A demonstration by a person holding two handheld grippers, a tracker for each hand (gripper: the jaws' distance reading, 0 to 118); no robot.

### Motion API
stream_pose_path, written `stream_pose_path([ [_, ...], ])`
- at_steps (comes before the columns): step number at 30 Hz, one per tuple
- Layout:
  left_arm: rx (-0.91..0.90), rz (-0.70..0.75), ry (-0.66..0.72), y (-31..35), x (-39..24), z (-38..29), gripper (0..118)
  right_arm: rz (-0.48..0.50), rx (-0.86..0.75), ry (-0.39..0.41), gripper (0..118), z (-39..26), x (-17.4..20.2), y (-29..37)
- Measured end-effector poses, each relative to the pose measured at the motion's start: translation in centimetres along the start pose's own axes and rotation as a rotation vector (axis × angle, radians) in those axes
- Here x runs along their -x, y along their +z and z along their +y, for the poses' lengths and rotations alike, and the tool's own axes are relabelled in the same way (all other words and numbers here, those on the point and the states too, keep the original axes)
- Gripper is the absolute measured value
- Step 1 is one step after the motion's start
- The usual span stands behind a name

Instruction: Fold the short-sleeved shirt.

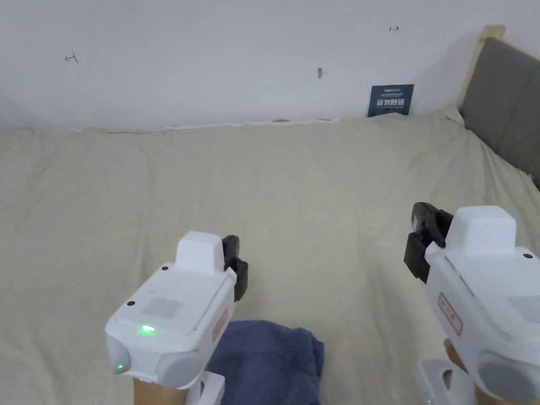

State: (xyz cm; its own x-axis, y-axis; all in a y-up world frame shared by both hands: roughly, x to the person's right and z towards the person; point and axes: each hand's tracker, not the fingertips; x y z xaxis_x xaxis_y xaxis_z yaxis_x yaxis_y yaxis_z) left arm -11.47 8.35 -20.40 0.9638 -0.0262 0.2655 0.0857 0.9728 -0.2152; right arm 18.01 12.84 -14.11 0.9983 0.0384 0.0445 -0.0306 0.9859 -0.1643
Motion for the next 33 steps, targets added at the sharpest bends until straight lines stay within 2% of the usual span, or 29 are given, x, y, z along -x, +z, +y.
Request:
stream_pose_path([
  [3, -0.065, 0.081, -0.038, 0.8, 2.9, 1.3, 0, 0.004, -0.021, 0.01, 1, 0.5, 1.1, 0.2],
  [10, -0.103, 0.212, 0.002, 2.4, 8.9, 1.2, 0, 0.007, -0.039, 0.019, 1, 0.8, 3.0, 0.6],
  [23, -0.11, 0.279, 0.015, 4.4, 10.8, 0.7, 0, 0.023, -0.012, 0.026, 1, -0.4, 4.7, 0.0],
  [30, -0.091, 0.266, -0.013, 3.9, 11.0, -0.1, 0, 0.107, 0.123, -0.003, 1, -6.8, 8.6, -2.6],
  [33, -0.08, 0.261, -0.021, 3.8, 11.0, -0.4, 0, 0.126, 0.219, 0.015, 1, -11.2, 10.5, -3.8],
])
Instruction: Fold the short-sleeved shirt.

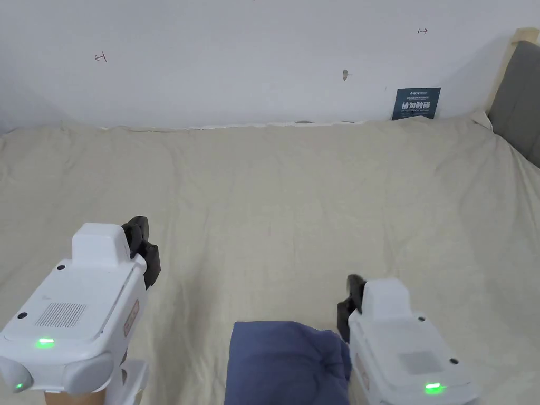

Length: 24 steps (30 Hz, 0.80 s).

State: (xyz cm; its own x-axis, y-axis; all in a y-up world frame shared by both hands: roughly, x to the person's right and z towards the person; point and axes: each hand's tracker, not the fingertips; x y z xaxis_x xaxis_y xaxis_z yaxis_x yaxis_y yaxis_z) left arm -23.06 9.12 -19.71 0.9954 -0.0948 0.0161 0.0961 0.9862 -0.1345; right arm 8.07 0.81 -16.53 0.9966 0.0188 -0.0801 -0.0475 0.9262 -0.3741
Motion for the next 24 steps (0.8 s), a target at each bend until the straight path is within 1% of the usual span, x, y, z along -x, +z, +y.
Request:
stream_pose_path([
  [3, 0.013, -0.01, 0.0, -0.1, 0.0, -0.4, 0, 0.02, 0.106, 0.017, 1, -4.0, 1.4, -2.2],
  [6, 0.028, -0.01, -0.005, -0.2, 0.0, -1.1, 0, 0.03, 0.229, 0.013, 1, -7.6, 2.2, -4.0],
  [9, 0.057, -0.019, 0.004, -0.4, 0.1, -2.0, 0, 0.015, 0.308, 0.014, 1, -10.2, 2.4, -5.6],
  [10, 0.073, -0.023, 0.008, -0.6, 0.1, -2.5, 0, -0.008, 0.337, 0.017, 1, -10.8, 2.2, -6.2],
  [12, 0.112, -0.027, 0.023, -1.0, 0.0, -3.5, 0, -0.022, 0.401, 0.012, 1, -12.3, 1.7, -7.6],
  [13, 0.146, -0.041, 0.04, -1.3, 0.0, -4.1, 0, -0.008, 0.403, 0.018, 1, -13.1, 1.3, -8.0],
  [14, 0.173, -0.052, 0.058, -1.5, 0.2, -4.7, 0, 0.024, 0.351, 0.031, 1, -13.7, 1.3, -7.9],
  [15, 0.206, -0.067, 0.083, -1.8, 0.2, -5.4, 1, 0.026, 0.301, 0.064, 1, -13.8, 1.4, -7.5],
  [16, 0.247, -0.088, 0.114, -2.1, 0.2, -6.1, 1, 0.026, 0.307, 0.09, 1, -13.9, 1.4, -7.3],
  [17, 0.293, -0.12, 0.152, -2.4, 0.2, -6.7, 4, 0.022, 0.311, 0.088, 1, -13.9, 1.5, -7.2],
  [19, 0.396, -0.166, 0.234, -3.1, 0.0, -8.2, 5, 0.024, 0.306, 0.069, 1, -14.1, 1.2, -7.3],
  [20, 0.46, -0.193, 0.281, -3.6, 0.0, -9.1, 10, 0.027, 0.305, 0.046, 1, -13.9, 1.2, -7.1],
  [21, 0.523, -0.226, 0.324, -4.1, -0.1, -10.0, 19, 0.027, 0.302, 0.029, 1, -14.0, 1.1, -7.0],
  [22, 0.577, -0.247, 0.358, -4.4, -0.4, -10.7, 34, 0.026, 0.301, 0.025, 1, -14.0, 1.2, -7.0],
  [23, 0.641, -0.267, 0.393, -4.9, -0.7, -11.6, 63, 0.026, 0.302, 0.025, 1, -14.0, 1.3, -6.9],
  [24, 0.716, -0.291, 0.407, -5.5, -1.0, -12.4, 85, 0.026, 0.299, 0.028, 1, -14.0, 1.2, -7.0],
])
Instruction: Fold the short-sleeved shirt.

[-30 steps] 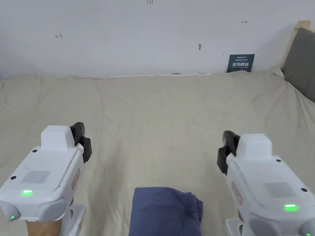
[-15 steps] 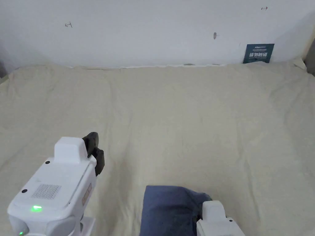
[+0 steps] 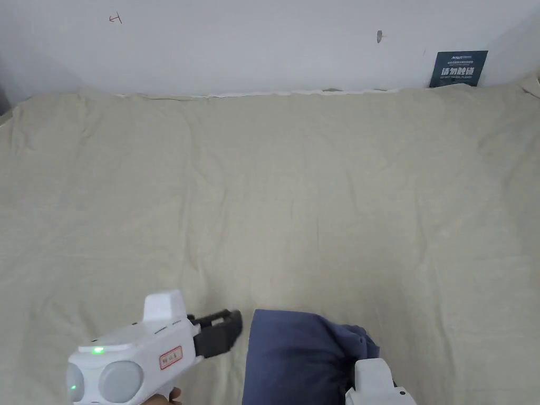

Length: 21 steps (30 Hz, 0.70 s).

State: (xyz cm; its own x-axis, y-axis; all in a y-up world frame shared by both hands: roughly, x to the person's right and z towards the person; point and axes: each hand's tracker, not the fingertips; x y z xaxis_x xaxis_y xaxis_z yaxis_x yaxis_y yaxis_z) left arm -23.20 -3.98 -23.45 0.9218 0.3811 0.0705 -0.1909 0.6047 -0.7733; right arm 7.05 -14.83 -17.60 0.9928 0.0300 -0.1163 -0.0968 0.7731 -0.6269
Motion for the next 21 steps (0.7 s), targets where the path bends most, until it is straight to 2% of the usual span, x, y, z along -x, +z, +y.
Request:
stream_pose_path([
  [1, 0.052, -0.009, 0.019, -1.0, 0.1, -0.4, 104, -0.001, -0.002, 0.002, 1, 0.0, 0.0, 0.0],
  [2, 0.09, -0.015, 0.033, -1.8, -0.3, -0.8, 118, 0.0, -0.003, 0.003, 1, 0.0, 0.0, 0.0],
  [7, 0.224, -0.016, 0.047, -5.5, -1.0, -2.2, 117, 0.016, -0.007, -0.013, 1, -0.3, -0.4, 0.1],
  [8, 0.24, -0.015, 0.038, -6.0, -1.2, -2.4, 113, 0.019, -0.009, -0.013, 1, -0.3, -0.4, 0.1],
  [9, 0.26, -0.023, 0.024, -6.4, -1.5, -2.5, 103, 0.023, -0.01, -0.011, 1, -0.3, -0.5, 0.2],
  [10, 0.276, -0.034, 0.015, -6.8, -1.7, -2.6, 86, 0.026, -0.01, -0.01, 1, -0.3, -0.6, 0.2],
  [11, 0.291, -0.043, 0.011, -7.0, -2.0, -2.7, 59, 0.031, -0.011, -0.01, 1, -0.4, -0.6, 0.2],
  [12, 0.302, -0.081, 0.023, -7.2, -2.3, -2.9, 42, 0.037, -0.012, -0.011, 1, -0.3, -0.7, 0.2],
  [13, 0.299, -0.118, 0.05, -7.3, -2.6, -3.1, 35, 0.041, -0.011, -0.01, 1, -0.3, -0.8, 0.2],
  [16, 0.277, -0.079, 0.026, -7.3, -3.0, -3.5, 19, 0.064, -0.006, -0.024, 1, -0.2, -1.3, 0.2],
  [21, 0.267, -0.109, 0.069, -6.5, -2.9, -2.9, 15, 0.108, 0.034, -0.09, 1, 0.8, -2.3, 0.3],
])
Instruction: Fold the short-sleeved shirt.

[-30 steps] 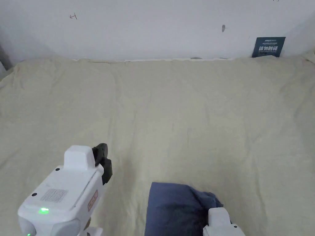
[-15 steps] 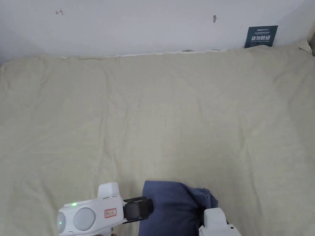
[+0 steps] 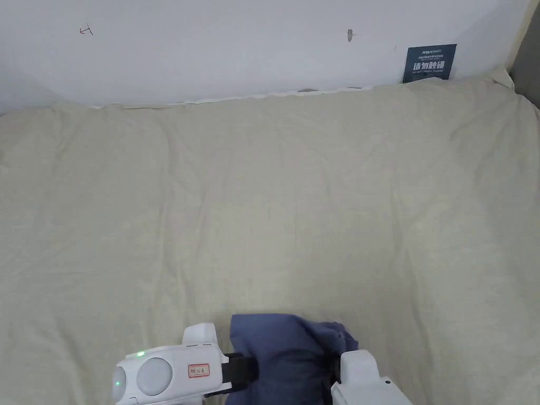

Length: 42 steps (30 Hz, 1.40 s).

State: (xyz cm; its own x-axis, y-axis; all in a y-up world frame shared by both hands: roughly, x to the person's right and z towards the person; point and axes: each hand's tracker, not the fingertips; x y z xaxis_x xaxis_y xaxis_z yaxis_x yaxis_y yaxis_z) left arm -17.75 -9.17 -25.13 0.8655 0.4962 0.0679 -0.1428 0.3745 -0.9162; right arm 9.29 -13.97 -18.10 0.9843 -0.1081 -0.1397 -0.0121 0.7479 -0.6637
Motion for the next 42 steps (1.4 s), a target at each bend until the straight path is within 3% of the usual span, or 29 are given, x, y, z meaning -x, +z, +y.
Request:
stream_pose_path([
  [7, -0.058, -0.016, 0.019, 3.9, 2.1, 3.0, 15, 0.019, -0.097, -0.021, 1, 4.4, -0.5, 3.2],
  [10, -0.083, 0.069, -0.05, 6.1, 4.7, 5.4, 15, 0.027, -0.165, 0.009, 1, 7.0, -0.3, 4.8],
  [19, -0.166, 0.327, -0.03, 14.1, 16.0, 11.6, 15, 0.031, -0.263, 0.084, 1, 12.9, 2.6, 5.9],
  [27, -0.191, 0.575, 0.077, 18.8, 28.6, 15.0, 15, 0.067, -0.294, 0.12, 1, 17.0, 6.5, 3.4],
  [34, -0.183, 0.591, 0.192, 19.3, 33.5, 14.8, 16, 0.086, -0.27, 0.114, 1, 18.2, 7.8, 0.0],
  [35, -0.185, 0.581, 0.197, 19.2, 33.6, 14.7, 20, 0.087, -0.266, 0.111, 1, 18.3, 8.1, 0.1],
  [36, -0.182, 0.586, 0.202, 19.1, 33.5, 14.6, 34, 0.086, -0.262, 0.11, 1, 18.3, 8.2, 0.1],
  [37, -0.176, 0.592, 0.208, 18.7, 33.7, 15.0, 58, 0.086, -0.259, 0.108, 1, 18.3, 8.1, 0.2],
  [38, -0.168, 0.601, 0.216, 18.6, 33.6, 15.0, 93, 0.084, -0.259, 0.106, 1, 18.3, 8.1, 0.3],
  [39, -0.171, 0.607, 0.22, 18.8, 33.1, 14.7, 113, 0.082, -0.259, 0.104, 1, 18.4, 7.9, 0.7],
  [40, -0.2, 0.607, 0.217, 19.2, 32.5, 14.4, 118, 0.076, -0.261, 0.1, 1, 18.4, 7.7, 1.1],
  [42, -0.293, 0.592, 0.195, 20.2, 30.5, 14.1, 114, 0.064, -0.277, 0.089, 1, 18.5, 7.2, 2.1],
])
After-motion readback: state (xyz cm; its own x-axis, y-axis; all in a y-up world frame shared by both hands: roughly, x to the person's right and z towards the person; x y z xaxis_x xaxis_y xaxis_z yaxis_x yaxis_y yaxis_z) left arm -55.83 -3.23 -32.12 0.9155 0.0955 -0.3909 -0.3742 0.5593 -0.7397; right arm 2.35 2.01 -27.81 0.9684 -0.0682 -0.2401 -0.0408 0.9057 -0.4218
